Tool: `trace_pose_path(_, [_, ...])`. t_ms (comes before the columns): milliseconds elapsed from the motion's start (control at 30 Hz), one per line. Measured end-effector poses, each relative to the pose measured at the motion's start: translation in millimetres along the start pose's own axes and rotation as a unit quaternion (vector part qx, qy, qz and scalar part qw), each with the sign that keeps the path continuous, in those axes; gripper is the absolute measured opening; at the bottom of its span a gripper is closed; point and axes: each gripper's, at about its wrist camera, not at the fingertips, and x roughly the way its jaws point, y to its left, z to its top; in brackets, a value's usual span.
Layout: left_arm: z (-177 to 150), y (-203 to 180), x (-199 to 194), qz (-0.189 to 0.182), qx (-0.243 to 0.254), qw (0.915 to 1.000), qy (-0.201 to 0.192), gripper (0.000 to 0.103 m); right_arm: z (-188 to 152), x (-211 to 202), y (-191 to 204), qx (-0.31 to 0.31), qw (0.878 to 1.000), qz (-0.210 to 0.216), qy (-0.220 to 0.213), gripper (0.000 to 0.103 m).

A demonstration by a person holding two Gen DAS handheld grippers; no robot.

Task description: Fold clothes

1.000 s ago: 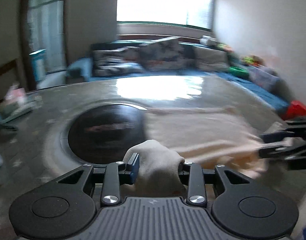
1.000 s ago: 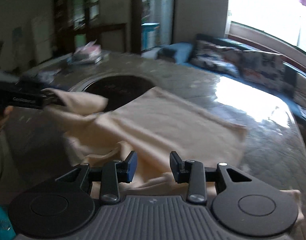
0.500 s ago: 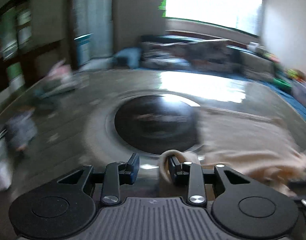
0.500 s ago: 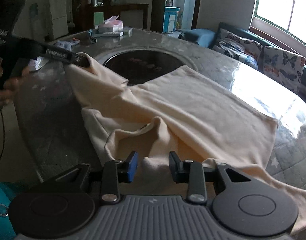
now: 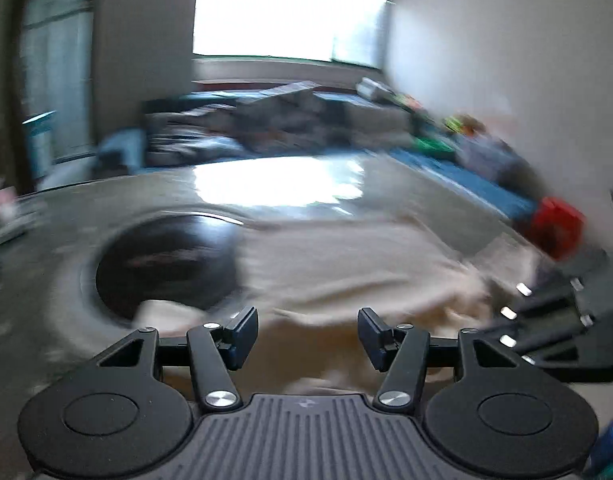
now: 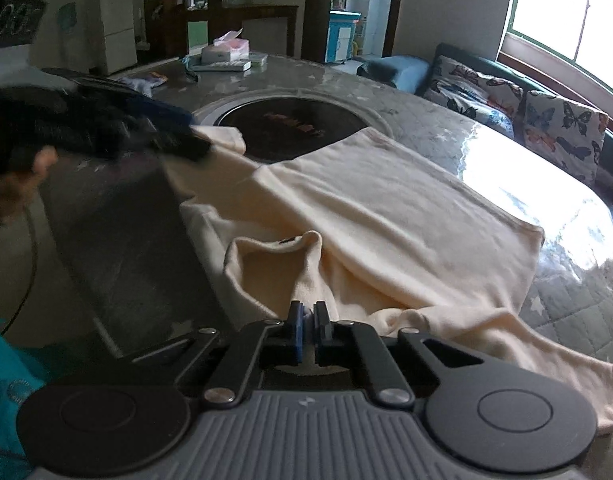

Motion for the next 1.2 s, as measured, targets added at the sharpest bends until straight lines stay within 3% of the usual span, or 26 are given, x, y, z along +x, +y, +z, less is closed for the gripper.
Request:
trace_pose_path(167, [-3.1,-28.2,37.7,-0.041,0.037,0.9977,0.039,0.059,-6.0,-6.2,3.1,0.000,1.000,0.001,0.002,0.004])
trace_pose_path(300, [-9.9,-35.3,46.5,-0.056,0.065,0.9946,0.058,0.057,-10.6,-13.6,3.3,0.007,1.000,0.011,0.004,0.004])
trace_pose_path(367, [-14.0,-35.6,42.4,-0.061,0.071,0.9938,0.060,0.044,-13.1,-17.8,4.3,0.007,1.000,0.016,0.005,0.004])
trace_pose_path(433, [-18.1,-35.8,38.4,-0.067,0.077,0.9929,0.062,0.015,-15.6,-21.0,5.4,0.008,1.000,0.026,0.009,0.004])
trace_pose_path(533, [-24.2,-36.2,32.4,-0.075,0.085,0.9914,0.065,0.005,-19.0,-22.5,9.2,-0.001,0.999,0.036,0.021,0.004])
trace_pose_path(700, [-33.6,-36.8,21.0,-0.086,0.100,0.9888,0.069,0.003,-20.2,-24.9,11.3,-0.010,0.998,0.055,0.032,0.005])
trace_pose_path(833, [-38.1,-35.7,12.8,-0.102,0.112,0.9860,0.072,0.003,-10.9,-35.1,1.0,0.011,0.998,0.061,0.005,0.009])
trace_pose_path(1000, [-41.5,-34.2,4.6,-0.122,0.127,0.9821,0.068,0.003,2.9,-24.7,-11.3,0.035,0.999,0.032,-0.016,0.010])
trace_pose_path(1067, [-41.6,-33.7,-0.6,-0.134,0.132,0.9799,0.066,0.003,4.2,-10.8,-12.4,0.031,0.999,0.009,-0.004,0.011])
trace_pose_path(1200, [-36.8,-30.4,-10.1,-0.140,0.138,0.9787,0.058,0.008,-2.7,7.2,-9.6,0.027,0.999,0.007,0.030,0.021])
